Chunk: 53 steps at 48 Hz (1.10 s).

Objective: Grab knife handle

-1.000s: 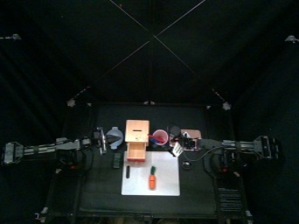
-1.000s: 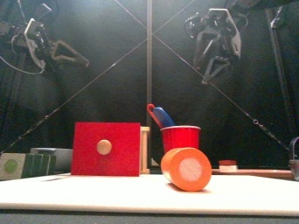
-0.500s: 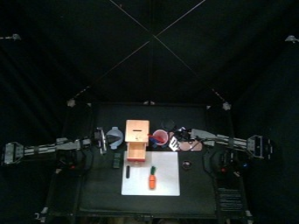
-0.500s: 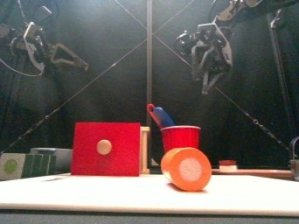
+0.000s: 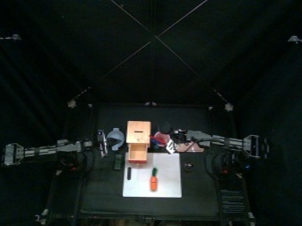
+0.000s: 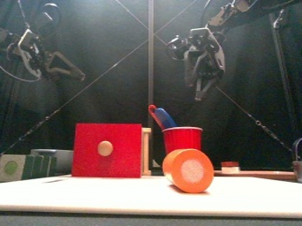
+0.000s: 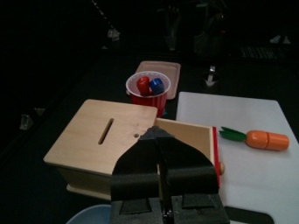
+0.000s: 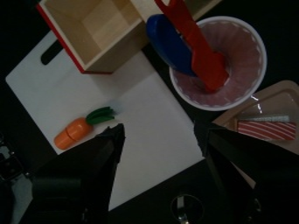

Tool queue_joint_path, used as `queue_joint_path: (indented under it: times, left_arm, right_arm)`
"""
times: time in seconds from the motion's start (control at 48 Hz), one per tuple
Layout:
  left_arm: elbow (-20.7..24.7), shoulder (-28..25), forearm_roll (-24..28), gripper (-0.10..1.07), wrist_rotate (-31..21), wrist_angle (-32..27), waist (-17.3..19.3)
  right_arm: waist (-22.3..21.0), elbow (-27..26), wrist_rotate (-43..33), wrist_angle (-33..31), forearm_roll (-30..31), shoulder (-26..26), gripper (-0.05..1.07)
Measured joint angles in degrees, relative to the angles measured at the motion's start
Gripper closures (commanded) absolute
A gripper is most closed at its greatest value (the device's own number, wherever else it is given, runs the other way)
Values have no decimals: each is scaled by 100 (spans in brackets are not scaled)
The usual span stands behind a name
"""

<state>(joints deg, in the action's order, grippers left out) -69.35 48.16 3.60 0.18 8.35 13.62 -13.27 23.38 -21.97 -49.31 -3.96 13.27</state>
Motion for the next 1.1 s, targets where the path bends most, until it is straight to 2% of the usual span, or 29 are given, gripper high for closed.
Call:
queue_joint_path:
  times: [0.333,0.479,0.771,1.104]
  left_arm:
    - [0,0,-44,70,0,-26,-35]
    - [0,0,-44,70,0,-26,-26]
    - [-26,0,-62,70,-9,-26,-26]
    - [-132,0,-62,70,-9,-70,-18]
  right_arm:
    - [-18,18,0,264,62,-9,8]
    - [-35,-88,-26,141,53,-141,8]
    - [-70,-809,193,-580,53,-782,8]
    - [-343,-1661,325,-1090,-26,-1362,8]
